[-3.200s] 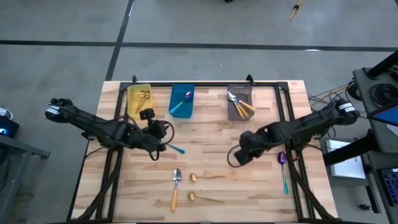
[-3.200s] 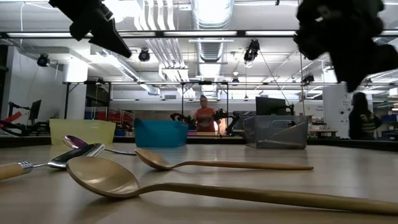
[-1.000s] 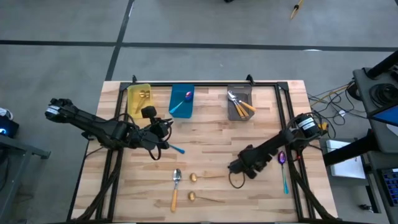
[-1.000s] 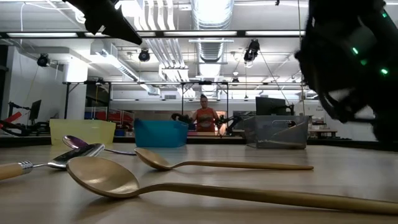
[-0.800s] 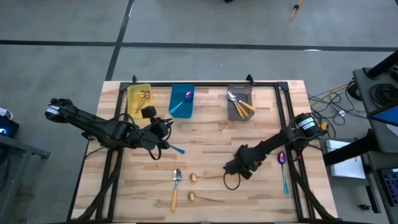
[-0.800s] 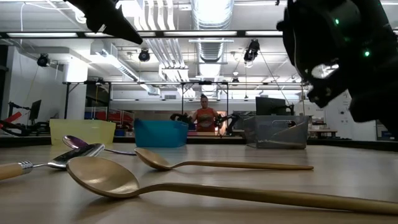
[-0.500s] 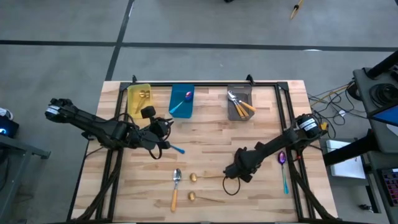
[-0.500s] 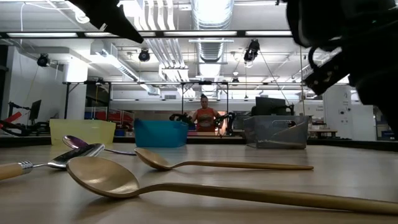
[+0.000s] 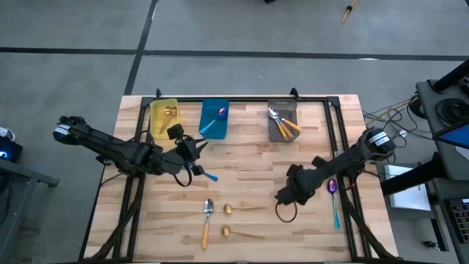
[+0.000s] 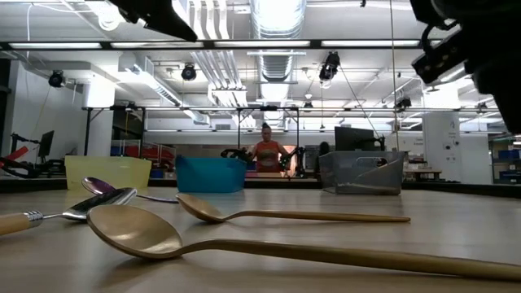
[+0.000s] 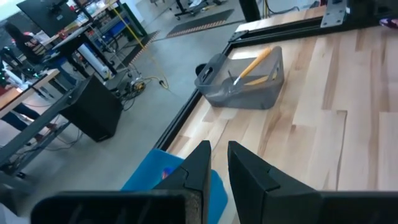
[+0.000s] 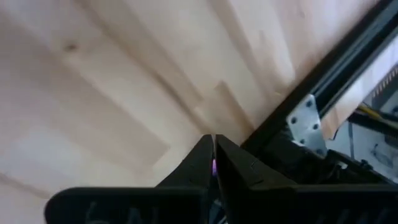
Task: Sort silverware by color (type)
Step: Put the blue spoon into the blue bin
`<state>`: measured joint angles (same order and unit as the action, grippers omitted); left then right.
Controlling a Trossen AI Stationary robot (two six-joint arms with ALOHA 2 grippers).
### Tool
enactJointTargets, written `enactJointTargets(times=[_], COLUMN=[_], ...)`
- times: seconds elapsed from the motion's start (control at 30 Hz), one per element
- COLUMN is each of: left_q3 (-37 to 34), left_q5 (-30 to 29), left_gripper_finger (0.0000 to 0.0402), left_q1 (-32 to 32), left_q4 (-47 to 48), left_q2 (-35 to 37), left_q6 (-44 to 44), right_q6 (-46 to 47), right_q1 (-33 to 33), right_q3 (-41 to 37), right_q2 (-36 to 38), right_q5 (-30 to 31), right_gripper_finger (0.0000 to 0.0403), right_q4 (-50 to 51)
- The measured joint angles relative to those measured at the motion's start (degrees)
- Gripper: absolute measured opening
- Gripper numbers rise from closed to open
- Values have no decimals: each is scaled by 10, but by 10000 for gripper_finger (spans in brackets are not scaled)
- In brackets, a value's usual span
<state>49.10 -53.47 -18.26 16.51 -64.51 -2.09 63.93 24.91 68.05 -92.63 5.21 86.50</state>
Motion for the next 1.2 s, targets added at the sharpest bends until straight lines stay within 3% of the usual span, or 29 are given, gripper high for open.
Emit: enactJointTargets(times=[0.17, 0.5, 0.63, 0.9, 1.2], left_q3=[0, 0, 0, 0, 0], left_q5=[0, 0, 0, 0, 0], left_gripper_finger=[36, 36, 36, 36, 36], left_q1=[0, 0, 0, 0, 0], left_q4=[-2, 2, 2, 2, 2], left_q2=[0, 0, 0, 0, 0], left_q6=[0, 1, 1, 1, 8], right_q6=[49, 82, 78, 75, 135], right_q1=[-14, -11, -11, -7, 22], right_q3=[-65, -192, -207, -192, -213], right_q2=[16, -5, -16, -17, -17], right_q5=[-2, -102, -112, -144, -145], right_gripper_finger=[9, 9, 9, 8, 8], right_q4=[0, -92, -129, -97, -139])
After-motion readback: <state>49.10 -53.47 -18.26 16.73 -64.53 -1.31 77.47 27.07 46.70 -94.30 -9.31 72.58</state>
